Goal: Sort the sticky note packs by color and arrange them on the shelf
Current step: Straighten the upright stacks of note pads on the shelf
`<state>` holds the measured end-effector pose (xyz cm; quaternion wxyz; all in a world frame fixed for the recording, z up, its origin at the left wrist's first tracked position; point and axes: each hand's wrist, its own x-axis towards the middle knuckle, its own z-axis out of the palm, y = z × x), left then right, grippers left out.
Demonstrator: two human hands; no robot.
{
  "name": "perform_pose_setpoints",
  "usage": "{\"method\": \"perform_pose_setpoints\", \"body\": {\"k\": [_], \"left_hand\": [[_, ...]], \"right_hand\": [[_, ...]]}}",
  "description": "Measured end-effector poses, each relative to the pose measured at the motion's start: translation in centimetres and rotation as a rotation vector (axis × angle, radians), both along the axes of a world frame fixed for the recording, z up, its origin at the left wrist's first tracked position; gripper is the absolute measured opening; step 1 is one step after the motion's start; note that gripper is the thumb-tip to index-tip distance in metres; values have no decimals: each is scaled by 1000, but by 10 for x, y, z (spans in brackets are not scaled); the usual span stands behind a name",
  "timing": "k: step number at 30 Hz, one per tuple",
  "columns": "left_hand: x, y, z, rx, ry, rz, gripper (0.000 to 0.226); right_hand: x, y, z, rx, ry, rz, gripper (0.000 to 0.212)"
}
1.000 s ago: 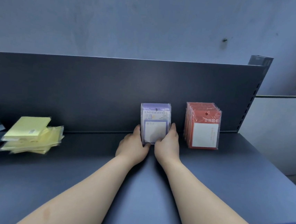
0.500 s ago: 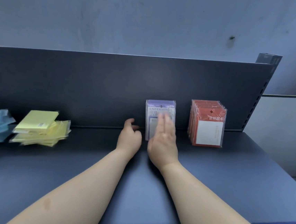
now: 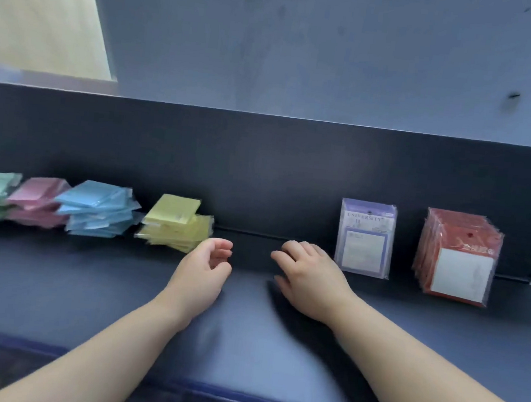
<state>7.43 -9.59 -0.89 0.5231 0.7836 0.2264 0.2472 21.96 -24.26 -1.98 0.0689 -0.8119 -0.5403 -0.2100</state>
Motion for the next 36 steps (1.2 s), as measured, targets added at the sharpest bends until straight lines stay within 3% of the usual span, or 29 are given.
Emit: {"method": "perform_pose_setpoints", "body": {"k": [13, 21, 24, 27, 30, 33, 36], "left_hand": [[-163, 180, 18, 89, -159, 288, 30], [-274, 323, 16, 309, -46, 622, 37], [-301, 374, 17, 284, 62, 697, 42], [-313, 409, 18, 160, 248, 701, 53], [-315, 425, 10, 49, 413, 599, 58], [-313, 428, 4, 109, 474, 457, 42], [-309, 430, 7, 206, 533, 336, 34]], "right_hand": [[-187, 213, 26, 44, 518, 213, 46], [-263, 333, 22, 19, 817, 197, 51], [-285, 365, 20, -3, 943, 178, 53], [-301, 391, 14, -18, 1078, 144, 57], [-309, 415, 3, 26, 1217, 111, 79], [-311, 437, -2, 131, 1442, 31, 93], [-312, 451, 3, 155, 1599, -16, 81]]}}
